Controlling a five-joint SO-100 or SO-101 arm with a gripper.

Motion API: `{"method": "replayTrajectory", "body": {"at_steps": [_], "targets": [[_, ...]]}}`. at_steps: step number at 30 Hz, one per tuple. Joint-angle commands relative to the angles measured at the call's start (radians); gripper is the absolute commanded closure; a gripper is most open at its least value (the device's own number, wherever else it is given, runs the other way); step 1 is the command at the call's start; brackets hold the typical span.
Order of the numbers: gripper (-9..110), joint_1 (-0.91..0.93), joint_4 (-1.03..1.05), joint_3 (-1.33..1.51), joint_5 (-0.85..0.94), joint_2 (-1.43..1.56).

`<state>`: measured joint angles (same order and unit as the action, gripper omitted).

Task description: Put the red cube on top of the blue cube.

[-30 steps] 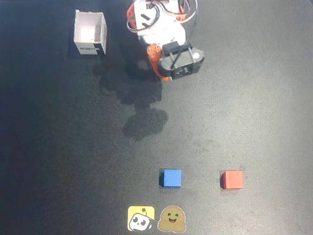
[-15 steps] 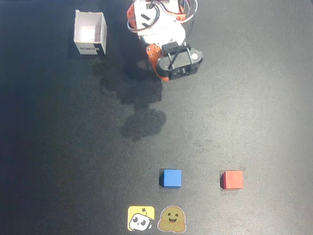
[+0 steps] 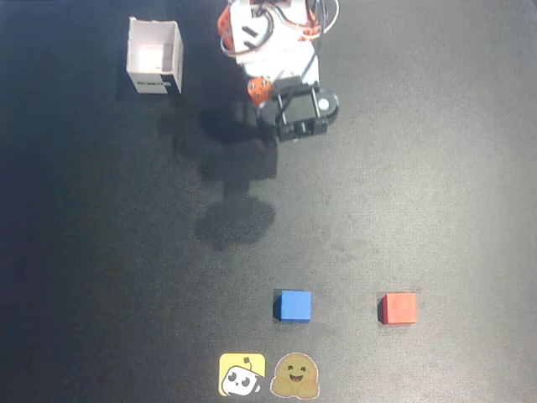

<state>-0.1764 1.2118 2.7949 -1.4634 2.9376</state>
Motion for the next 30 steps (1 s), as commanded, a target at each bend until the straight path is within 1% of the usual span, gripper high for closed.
{"method": "replayTrajectory", "body": {"at_steps": [1, 4, 6, 11, 18, 24, 27, 30], "targets": [[101, -0.014, -0.051, -0.155, 0.021, -0.193], [101, -0.046, -0.078, -0.241, 0.021, -0.291], [98, -0.066, -0.091, -0.288, -0.002, -0.354], [96, -0.083, -0.114, -0.419, -0.015, -0.511], [96, -0.120, -0.106, -0.690, -0.020, -0.802], [89, -0.175, -0.117, -0.831, -0.089, -0.951], [80, -0.189, -0.110, -0.910, -0.091, -1.031], [79, -0.201, -0.109, -0.974, -0.095, -1.088]]}}
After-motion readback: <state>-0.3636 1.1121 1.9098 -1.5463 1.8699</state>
